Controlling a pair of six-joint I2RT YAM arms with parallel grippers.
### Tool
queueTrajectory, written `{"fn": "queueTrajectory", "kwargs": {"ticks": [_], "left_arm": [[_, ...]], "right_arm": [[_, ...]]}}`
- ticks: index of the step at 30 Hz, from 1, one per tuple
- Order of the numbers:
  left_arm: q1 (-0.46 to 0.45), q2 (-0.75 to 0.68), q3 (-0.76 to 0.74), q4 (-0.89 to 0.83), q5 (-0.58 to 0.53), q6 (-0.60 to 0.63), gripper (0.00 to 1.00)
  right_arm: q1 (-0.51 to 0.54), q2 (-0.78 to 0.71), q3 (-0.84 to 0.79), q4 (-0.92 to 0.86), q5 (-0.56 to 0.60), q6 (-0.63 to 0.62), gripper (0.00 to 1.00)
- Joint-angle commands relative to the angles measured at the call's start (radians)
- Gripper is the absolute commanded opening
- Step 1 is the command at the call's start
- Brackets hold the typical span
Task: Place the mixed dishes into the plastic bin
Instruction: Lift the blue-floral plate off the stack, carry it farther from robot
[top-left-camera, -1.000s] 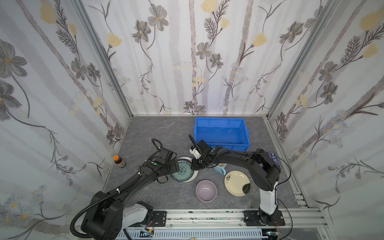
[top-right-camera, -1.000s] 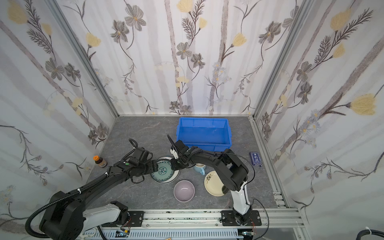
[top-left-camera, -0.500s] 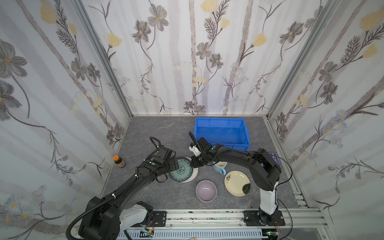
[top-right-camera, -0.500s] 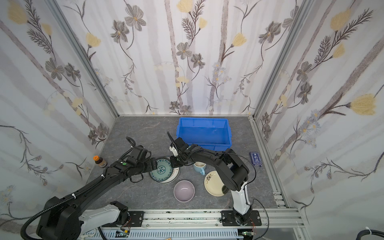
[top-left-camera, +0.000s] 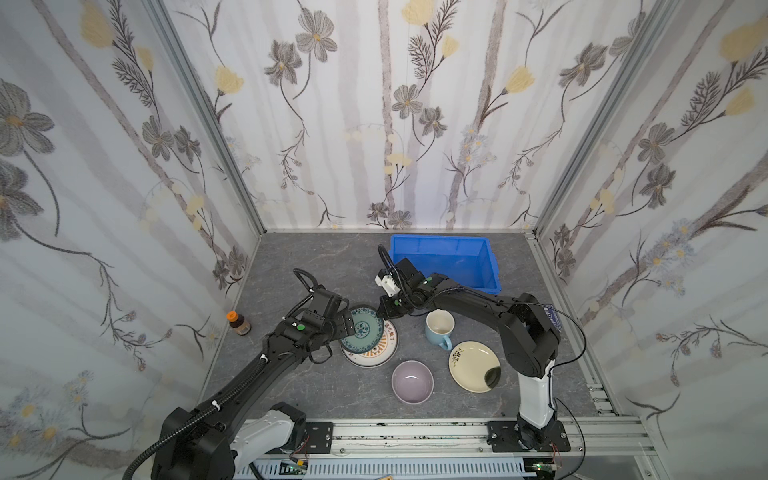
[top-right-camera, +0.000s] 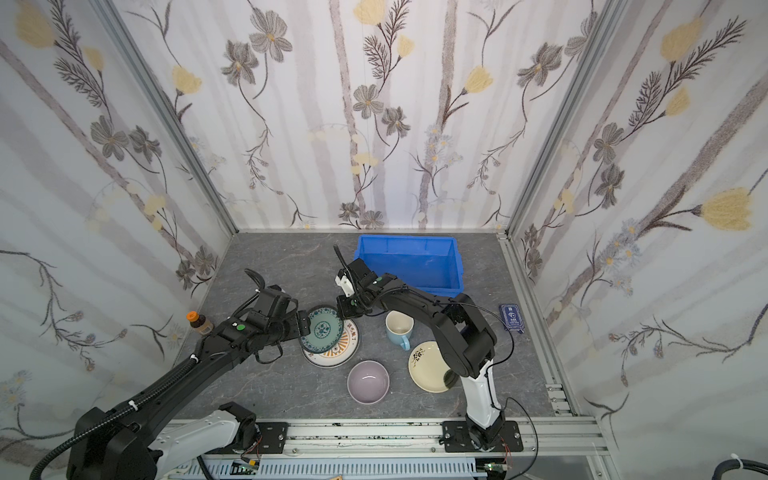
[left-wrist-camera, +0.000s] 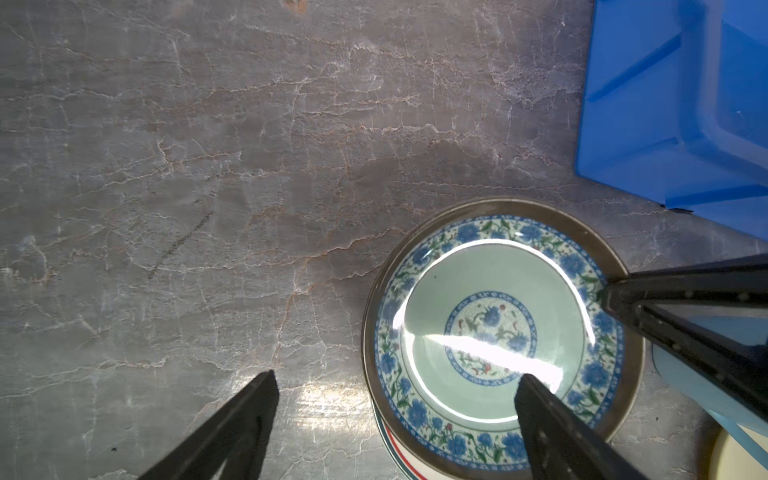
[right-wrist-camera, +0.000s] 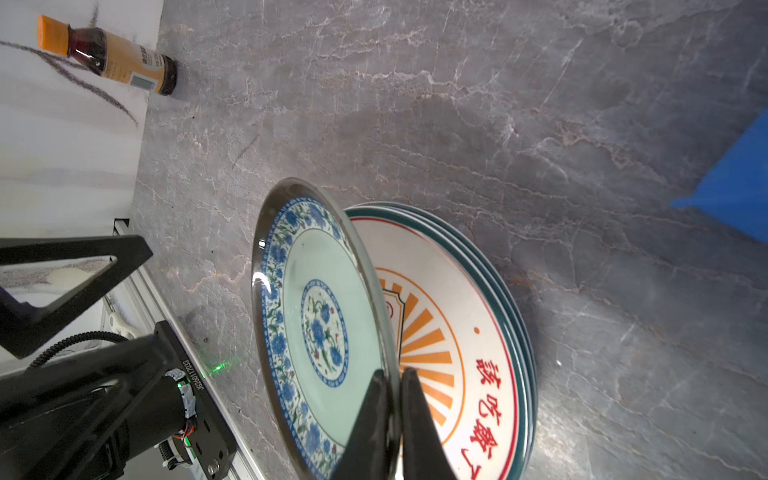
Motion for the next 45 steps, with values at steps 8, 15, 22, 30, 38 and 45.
{"fn": "queueTrajectory", "kwargs": {"ticks": [8,15,22,30,38,45], "left_arm": [[-0.001,0.008,0.01,-0.019,-0.042,0.003,0.92],[-0.001,0.001,0.046,-0.043,-0.066,0.014,0.93],[0.001,0.007,0.066,-0.053,-0.073,0.024,0.93],[0.001,-0.009,0.074,-0.073,-0.091,0.033,0.93],[0.002,0.018,0.066,-0.052,-0.085,0.03,0.93],[0.002,0.016,0.067,-0.053,-0.087,0.032,0.93]], "right_arm": [[-0.014,0.058,0.102,-0.011,-0.078,-0.013,0.08],[-0.023,0.158,0.283,-0.043,-0.113,-0.009,0.08],[-0.052,0.317,0.503,-0.053,-0.146,0.02,0.08],[-0.08,0.439,0.624,-0.049,-0.11,0.036,0.07],[-0.076,0.46,0.626,-0.016,-0.088,0.032,0.08],[-0.052,0.406,0.626,-0.001,-0.056,0.02,0.09]]}}
